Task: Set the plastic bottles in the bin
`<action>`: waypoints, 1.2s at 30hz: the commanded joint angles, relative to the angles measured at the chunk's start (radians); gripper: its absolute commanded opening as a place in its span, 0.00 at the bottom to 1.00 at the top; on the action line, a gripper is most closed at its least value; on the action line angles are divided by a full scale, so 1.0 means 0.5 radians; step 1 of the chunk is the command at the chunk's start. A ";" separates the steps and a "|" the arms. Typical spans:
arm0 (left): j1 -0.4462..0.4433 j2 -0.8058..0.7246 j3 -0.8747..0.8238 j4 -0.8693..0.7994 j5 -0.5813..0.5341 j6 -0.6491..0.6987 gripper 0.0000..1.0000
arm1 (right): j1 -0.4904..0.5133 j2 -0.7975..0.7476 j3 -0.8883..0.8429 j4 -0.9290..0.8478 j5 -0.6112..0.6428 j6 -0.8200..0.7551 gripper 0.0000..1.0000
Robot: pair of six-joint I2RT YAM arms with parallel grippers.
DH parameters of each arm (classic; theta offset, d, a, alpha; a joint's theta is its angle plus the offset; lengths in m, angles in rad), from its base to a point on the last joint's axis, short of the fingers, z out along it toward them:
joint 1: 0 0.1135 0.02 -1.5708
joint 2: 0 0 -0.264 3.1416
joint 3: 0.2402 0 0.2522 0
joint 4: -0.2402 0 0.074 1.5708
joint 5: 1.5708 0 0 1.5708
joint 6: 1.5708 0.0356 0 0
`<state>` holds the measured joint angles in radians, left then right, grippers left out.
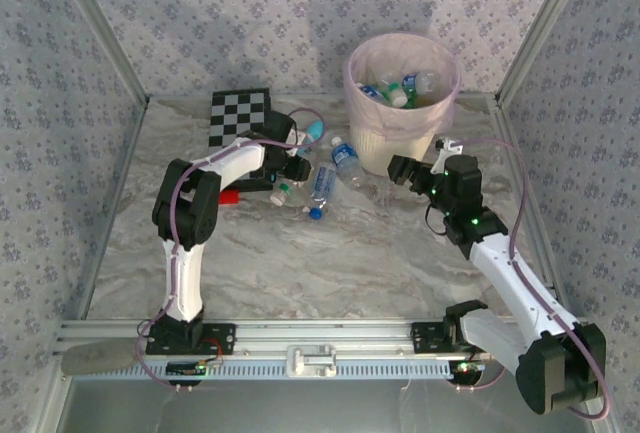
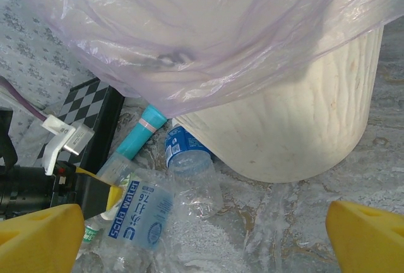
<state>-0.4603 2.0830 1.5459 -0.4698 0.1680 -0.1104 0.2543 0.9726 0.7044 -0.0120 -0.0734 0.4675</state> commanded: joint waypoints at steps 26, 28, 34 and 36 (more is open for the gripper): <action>-0.067 -1.075 -0.979 0.906 0.455 -0.532 0.40 | 0.276 0.337 0.365 0.187 -0.242 0.118 1.00; -0.125 -1.126 -1.025 0.974 0.445 -0.549 0.41 | 0.326 0.398 0.438 0.186 -0.286 0.114 1.00; -0.362 -1.229 -1.171 1.141 0.179 -0.554 0.41 | 0.430 0.593 0.619 0.217 -0.439 0.129 1.00; -0.426 -1.256 -1.224 1.210 0.082 -0.589 0.41 | 0.445 0.650 0.652 0.238 -0.500 0.157 1.00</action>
<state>-0.6468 1.4990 0.9577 0.0399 0.2810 -0.3771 0.4679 1.2694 0.9878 0.0811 -0.2604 0.5289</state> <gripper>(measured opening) 0.519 0.998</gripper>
